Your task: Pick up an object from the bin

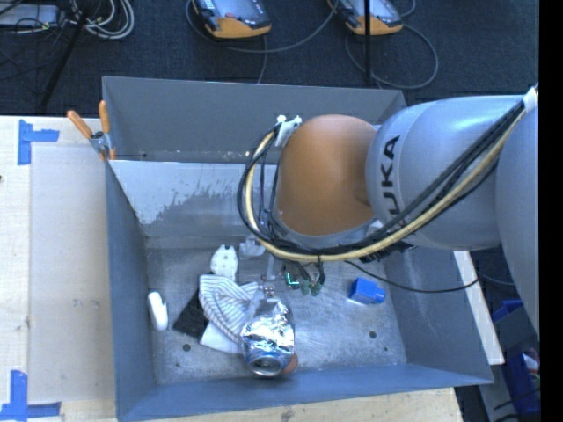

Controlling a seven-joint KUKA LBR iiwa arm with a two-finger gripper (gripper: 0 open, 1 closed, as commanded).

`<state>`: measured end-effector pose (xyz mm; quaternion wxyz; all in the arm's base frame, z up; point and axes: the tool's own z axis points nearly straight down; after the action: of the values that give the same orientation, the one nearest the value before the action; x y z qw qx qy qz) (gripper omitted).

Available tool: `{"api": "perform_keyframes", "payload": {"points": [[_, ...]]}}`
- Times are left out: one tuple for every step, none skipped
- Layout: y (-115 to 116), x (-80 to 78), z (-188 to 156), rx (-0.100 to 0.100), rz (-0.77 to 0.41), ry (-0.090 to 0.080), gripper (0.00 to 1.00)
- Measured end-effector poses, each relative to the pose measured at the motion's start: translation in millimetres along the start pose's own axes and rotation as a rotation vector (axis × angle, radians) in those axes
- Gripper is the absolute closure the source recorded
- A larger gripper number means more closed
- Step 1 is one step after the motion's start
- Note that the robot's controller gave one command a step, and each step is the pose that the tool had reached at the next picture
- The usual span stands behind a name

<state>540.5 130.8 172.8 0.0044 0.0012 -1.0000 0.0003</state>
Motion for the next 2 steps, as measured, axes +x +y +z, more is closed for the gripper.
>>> {"api": "perform_keyframes", "payload": {"points": [[0,-1.8,-4,-0.001,0.003,-0.007,0.00],[-4,-28.3,88,-0.001,-0.071,-0.006,1.00]]}}
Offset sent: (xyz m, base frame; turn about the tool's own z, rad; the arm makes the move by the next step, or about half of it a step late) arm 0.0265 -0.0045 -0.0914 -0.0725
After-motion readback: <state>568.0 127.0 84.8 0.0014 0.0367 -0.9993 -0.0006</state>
